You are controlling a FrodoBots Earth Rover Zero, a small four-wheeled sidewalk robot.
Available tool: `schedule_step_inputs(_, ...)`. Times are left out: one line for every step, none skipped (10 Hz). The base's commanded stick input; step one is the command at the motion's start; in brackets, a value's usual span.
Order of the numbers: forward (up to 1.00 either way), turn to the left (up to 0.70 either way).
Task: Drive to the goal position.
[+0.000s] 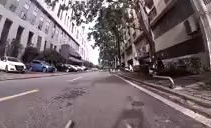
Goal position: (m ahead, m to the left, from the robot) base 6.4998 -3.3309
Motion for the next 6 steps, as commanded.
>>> schedule_step_inputs(0.70, 0.00)
schedule_step_inputs(0.70, 0.00)
schedule_step_inputs(0.70, 0.00)
schedule_step_inputs(0.70, 0.00)
schedule_step_inputs(0.70, 0.00)
schedule_step_inputs(0.70, 0.00)
